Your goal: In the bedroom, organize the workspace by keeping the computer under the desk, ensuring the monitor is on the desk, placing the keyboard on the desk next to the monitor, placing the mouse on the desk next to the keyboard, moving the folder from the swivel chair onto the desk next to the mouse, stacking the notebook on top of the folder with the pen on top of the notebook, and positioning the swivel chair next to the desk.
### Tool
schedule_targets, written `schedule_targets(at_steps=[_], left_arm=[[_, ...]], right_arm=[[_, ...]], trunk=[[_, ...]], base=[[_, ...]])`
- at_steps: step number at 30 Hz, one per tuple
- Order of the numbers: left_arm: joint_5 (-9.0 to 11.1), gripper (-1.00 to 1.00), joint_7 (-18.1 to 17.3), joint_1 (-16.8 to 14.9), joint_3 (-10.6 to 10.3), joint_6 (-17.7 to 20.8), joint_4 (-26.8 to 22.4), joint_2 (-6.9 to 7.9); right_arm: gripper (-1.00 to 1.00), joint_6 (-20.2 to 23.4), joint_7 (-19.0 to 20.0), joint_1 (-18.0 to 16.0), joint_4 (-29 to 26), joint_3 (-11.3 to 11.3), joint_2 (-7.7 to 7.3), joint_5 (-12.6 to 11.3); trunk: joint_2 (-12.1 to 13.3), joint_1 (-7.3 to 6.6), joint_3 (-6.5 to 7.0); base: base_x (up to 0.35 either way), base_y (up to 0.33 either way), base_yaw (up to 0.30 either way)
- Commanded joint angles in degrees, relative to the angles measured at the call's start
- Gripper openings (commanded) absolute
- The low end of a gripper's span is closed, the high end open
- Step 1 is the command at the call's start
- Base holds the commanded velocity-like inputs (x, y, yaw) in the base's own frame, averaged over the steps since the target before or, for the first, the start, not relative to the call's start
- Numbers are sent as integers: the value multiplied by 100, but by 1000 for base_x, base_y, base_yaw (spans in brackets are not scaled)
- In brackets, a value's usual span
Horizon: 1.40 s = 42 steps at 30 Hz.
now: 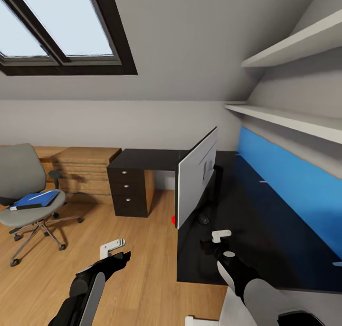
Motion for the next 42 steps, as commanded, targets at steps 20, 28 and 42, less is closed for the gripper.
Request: schedule_targets(at_steps=[20,28,42], left_arm=[[70,100,41,-4,6,24,-7,3],[70,100,33,-4,6,24,-5,5],[79,100,7,-4,159,24,19,14]], right_arm=[[100,41,-10,-5,3,3,-6,-37],[100,54,-1,-5,6,-27,-2,-84],[100,55,-23,-5,3,-38,-9,-90]], trunk=[[-287,155,-133],[-287,155,-133],[-287,155,-133]], base=[[0,0,0],[0,0,0],[71,0,0]])
